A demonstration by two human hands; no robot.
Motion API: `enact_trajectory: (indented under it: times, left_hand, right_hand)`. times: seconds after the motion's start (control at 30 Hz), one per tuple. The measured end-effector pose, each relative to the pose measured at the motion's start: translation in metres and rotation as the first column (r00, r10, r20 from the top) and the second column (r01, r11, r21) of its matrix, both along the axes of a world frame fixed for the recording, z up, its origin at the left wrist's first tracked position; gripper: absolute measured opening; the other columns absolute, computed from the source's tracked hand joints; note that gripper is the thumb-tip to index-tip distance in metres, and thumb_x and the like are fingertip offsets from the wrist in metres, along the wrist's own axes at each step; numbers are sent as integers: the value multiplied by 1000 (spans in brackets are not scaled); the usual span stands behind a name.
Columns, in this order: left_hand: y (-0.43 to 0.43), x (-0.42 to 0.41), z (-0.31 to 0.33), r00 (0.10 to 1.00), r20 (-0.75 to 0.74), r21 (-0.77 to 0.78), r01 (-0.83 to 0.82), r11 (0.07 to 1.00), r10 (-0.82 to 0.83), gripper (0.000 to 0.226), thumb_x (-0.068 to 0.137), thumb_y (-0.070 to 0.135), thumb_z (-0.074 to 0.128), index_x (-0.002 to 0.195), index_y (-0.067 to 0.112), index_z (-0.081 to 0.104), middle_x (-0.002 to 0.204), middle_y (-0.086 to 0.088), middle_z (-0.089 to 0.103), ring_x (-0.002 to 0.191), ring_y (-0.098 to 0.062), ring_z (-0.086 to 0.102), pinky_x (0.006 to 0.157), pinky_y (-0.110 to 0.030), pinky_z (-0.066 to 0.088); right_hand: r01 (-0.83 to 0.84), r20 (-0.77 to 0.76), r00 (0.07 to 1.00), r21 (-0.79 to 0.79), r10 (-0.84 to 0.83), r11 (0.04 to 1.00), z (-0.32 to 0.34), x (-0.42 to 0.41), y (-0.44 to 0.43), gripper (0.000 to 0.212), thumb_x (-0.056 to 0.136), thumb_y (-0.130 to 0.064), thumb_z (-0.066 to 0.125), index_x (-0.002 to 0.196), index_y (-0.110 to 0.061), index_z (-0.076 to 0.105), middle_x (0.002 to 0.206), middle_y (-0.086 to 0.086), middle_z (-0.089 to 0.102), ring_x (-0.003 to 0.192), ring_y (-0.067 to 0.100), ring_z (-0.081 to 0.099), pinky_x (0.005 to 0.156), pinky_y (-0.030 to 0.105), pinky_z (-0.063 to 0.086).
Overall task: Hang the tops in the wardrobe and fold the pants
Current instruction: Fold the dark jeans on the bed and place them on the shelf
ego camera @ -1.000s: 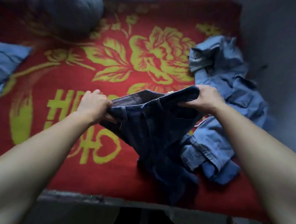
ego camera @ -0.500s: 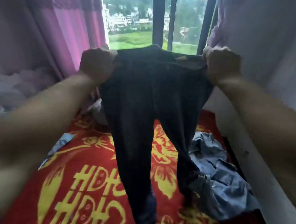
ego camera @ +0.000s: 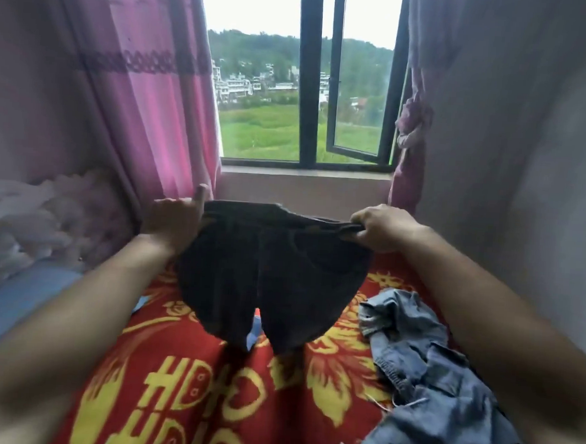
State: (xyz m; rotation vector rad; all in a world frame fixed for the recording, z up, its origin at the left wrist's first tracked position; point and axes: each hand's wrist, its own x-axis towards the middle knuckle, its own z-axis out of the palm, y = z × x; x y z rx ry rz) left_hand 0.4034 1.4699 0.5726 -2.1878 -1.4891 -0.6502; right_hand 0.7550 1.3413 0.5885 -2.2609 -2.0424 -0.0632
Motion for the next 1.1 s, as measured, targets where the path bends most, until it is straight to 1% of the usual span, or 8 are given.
enact_trajectory:
  times: [0.1,0.27,0.37,0.43,0.6,0.7,0.8,1.1]
  left_hand:
    - [-15,-10,-24,962,-272,2,-3,1000,3,23,96,32,50,117,24,54,85,-4,72,72,-33,70,59,-39,53]
    - [3,-21,10,997,-6,335,69,940,-72,7,93,14,59,95,7,57,76,-20,59,63,-40,63,49,-41,45]
    - [16,-26,40,992,117,410,-4,912,-48,24,101,29,43,106,8,53,89,-23,60,74,-42,61,52,-39,35]
    - [28,-28,54,990,116,443,21,896,-80,35,103,40,36,105,9,52,86,-23,61,69,-42,60,53,-37,32]
    - [39,-33,42,968,39,229,232,945,-247,61,85,76,36,90,19,59,65,-13,58,61,-37,60,58,-36,39]
    - [38,-30,-7,967,-56,-133,238,962,-247,70,60,92,49,87,28,55,71,-3,61,71,-30,65,65,-37,47]
    - [32,-25,-76,963,-125,-458,158,875,-239,67,55,81,69,101,34,59,92,-2,70,89,-29,67,69,-33,45]
    - [-38,-26,-292,888,-252,-891,-57,451,-385,31,81,48,66,107,33,65,106,5,68,104,-21,64,74,-28,46]
  right_hand:
    - [8,44,999,40,-10,999,-23,-8,10,42,86,-69,53,100,-32,67,105,-2,69,95,24,63,71,31,43]
    - [-40,117,993,506,-22,862,23,-19,25,29,94,-46,51,100,-21,64,98,6,66,87,30,64,75,38,50]
    - [-26,81,995,749,-53,662,54,-30,27,31,96,-38,46,106,-17,67,97,9,65,85,33,64,76,40,49]
    - [31,-23,1000,749,-21,662,69,-32,29,36,94,-45,45,108,-20,68,98,7,66,87,31,65,75,38,48]
    - [82,-48,997,535,-67,841,49,-23,30,41,91,-58,52,112,-28,70,99,4,72,95,31,66,82,40,48]
    - [161,-58,987,284,-151,945,-6,-13,30,31,86,-51,61,108,-33,71,106,3,71,100,28,64,79,37,43]
    - [212,-90,973,-20,-213,977,-75,-6,22,29,77,-50,67,101,-35,72,105,-2,72,98,25,65,73,30,41]
    - [141,-36,969,-732,-245,666,-280,-23,-29,29,76,-51,68,83,-23,65,87,0,71,81,19,66,69,29,51]
